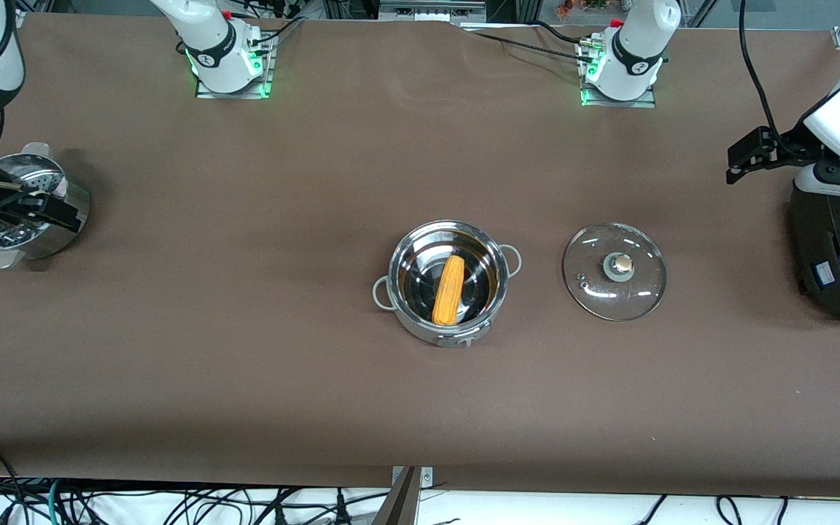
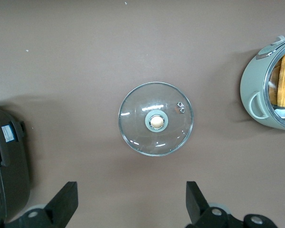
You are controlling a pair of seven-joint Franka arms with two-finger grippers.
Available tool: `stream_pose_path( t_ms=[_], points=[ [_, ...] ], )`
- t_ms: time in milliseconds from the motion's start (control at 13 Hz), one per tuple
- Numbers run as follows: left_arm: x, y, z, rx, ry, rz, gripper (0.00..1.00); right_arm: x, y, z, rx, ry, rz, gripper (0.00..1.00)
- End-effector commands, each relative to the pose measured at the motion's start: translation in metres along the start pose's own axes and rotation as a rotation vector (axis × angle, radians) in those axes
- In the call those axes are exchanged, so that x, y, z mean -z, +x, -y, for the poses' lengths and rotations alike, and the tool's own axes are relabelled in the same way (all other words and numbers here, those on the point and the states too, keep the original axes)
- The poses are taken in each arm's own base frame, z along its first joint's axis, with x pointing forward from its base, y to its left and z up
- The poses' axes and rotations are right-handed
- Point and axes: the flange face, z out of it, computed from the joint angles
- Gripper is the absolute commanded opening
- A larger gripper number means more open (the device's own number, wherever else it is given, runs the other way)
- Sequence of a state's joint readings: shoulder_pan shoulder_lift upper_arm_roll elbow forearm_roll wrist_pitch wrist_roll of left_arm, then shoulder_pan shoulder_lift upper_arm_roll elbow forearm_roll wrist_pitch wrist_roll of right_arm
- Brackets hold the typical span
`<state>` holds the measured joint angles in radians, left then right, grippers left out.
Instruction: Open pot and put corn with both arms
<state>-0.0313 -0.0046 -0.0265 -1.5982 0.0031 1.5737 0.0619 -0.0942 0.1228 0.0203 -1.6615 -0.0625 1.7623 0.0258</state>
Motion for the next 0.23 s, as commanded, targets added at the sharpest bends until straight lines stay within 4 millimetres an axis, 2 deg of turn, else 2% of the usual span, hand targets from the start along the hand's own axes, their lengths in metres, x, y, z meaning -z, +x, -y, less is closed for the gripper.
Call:
stream_pose_path(
  t_ms=[0, 154],
  points=[
    [0.0024, -0.0013, 0.001, -0.017, -0.01, -0.01, 1.0, -0.0016, 0.0068, 0.0005, 0.02, 0.018, -0.003, 1.0],
    [0.0024, -0.0013, 0.001, -0.017, -0.01, -0.01, 1.0, -0.0016, 0.0069, 0.0006, 0.019, 0.019, -0.003, 1.0]
  ],
)
